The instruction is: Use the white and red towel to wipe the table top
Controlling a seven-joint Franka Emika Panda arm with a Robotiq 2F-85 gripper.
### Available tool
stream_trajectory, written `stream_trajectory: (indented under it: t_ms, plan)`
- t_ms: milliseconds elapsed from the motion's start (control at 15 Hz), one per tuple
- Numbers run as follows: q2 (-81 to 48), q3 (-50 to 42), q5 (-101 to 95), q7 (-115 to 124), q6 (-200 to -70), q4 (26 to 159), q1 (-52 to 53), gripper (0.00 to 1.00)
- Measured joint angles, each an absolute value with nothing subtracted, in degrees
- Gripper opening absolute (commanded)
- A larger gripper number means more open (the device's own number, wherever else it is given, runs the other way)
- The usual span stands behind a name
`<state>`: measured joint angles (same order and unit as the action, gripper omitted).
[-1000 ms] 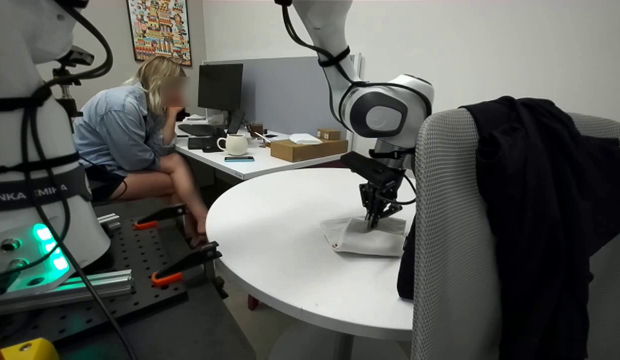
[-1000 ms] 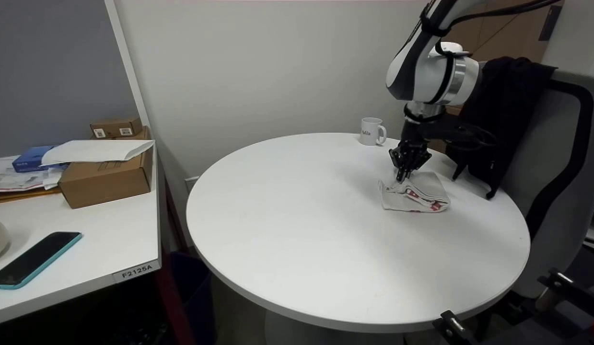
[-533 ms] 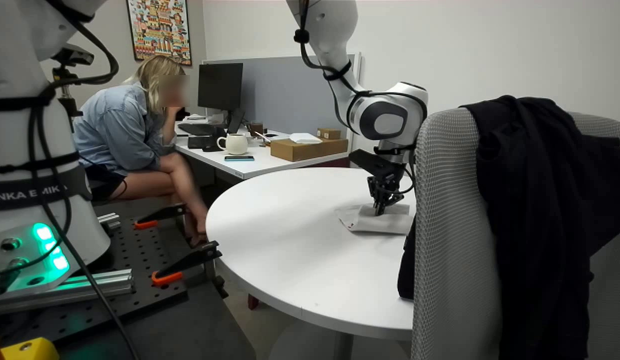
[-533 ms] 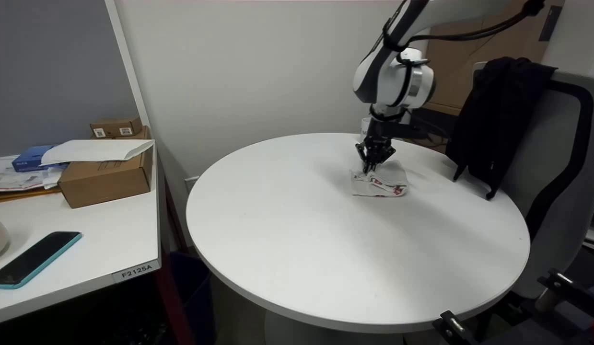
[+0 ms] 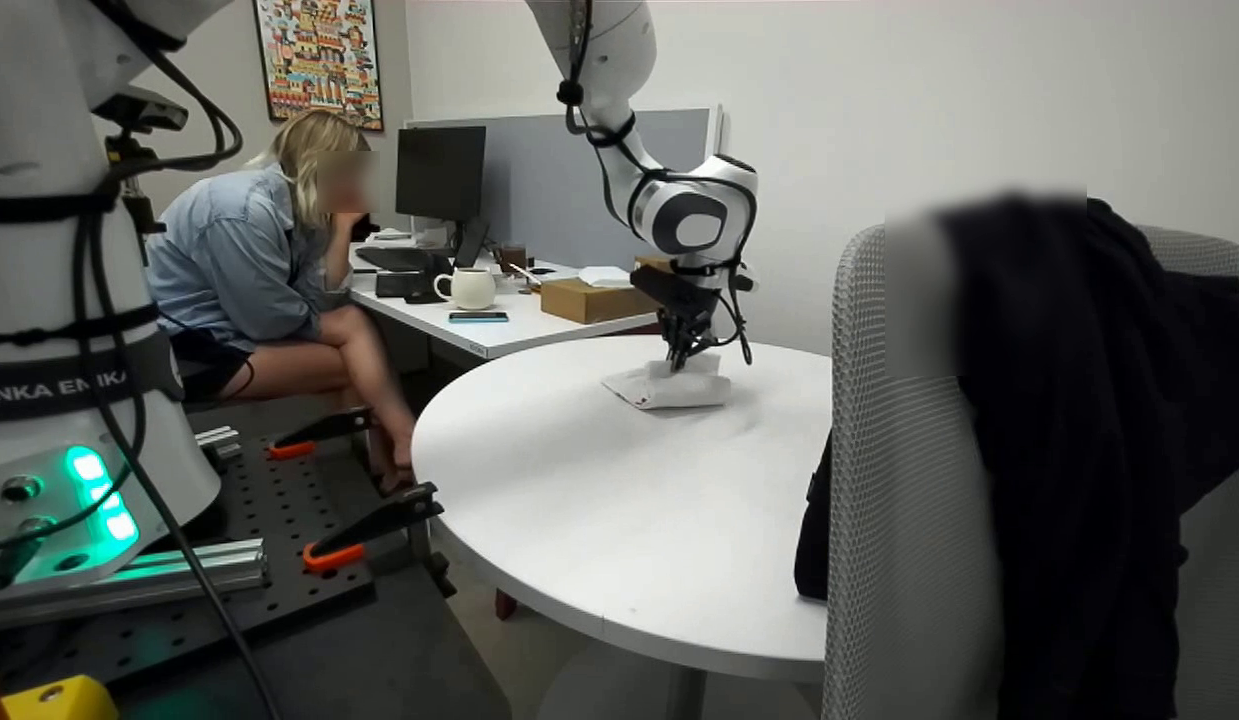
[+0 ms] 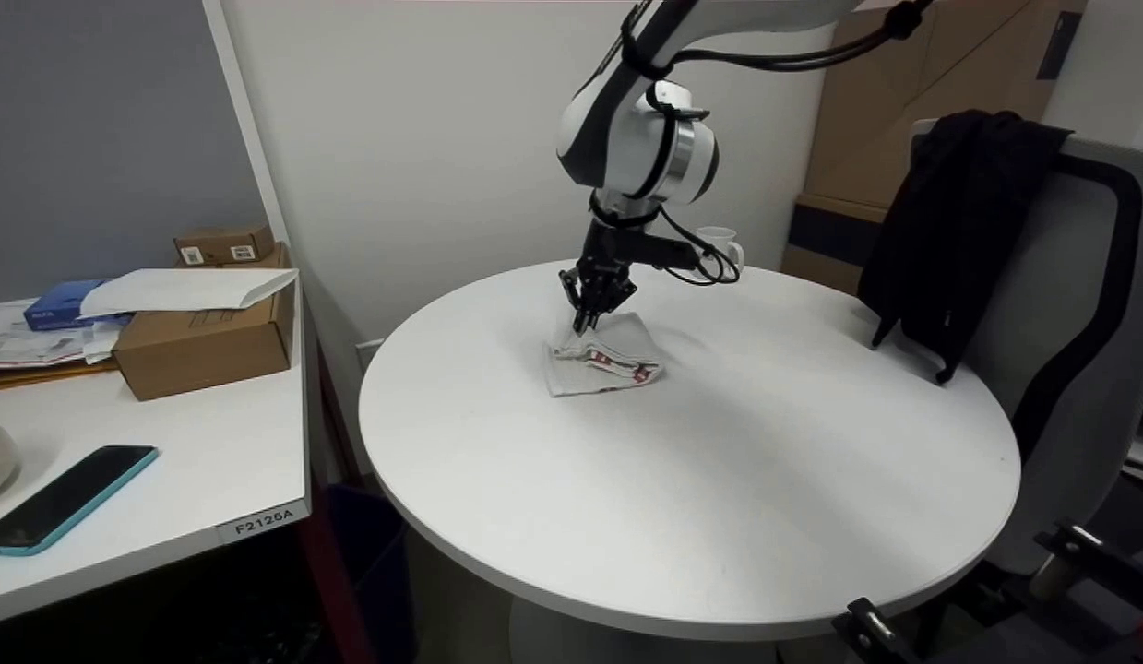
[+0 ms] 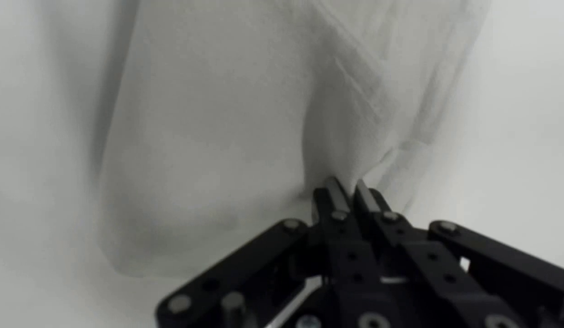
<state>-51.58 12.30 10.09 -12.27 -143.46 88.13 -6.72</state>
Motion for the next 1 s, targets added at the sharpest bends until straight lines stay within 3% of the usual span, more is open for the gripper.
stream_trajectory:
  t_ms: [400, 1000]
  plan:
    - [-45.0, 18.6, 10.1, -23.0, -147.2, 100.8, -6.9, 0.02]
    - [-36.9, 20.9, 9.8, -35.1, -148.7, 123.0, -9.9, 0.02]
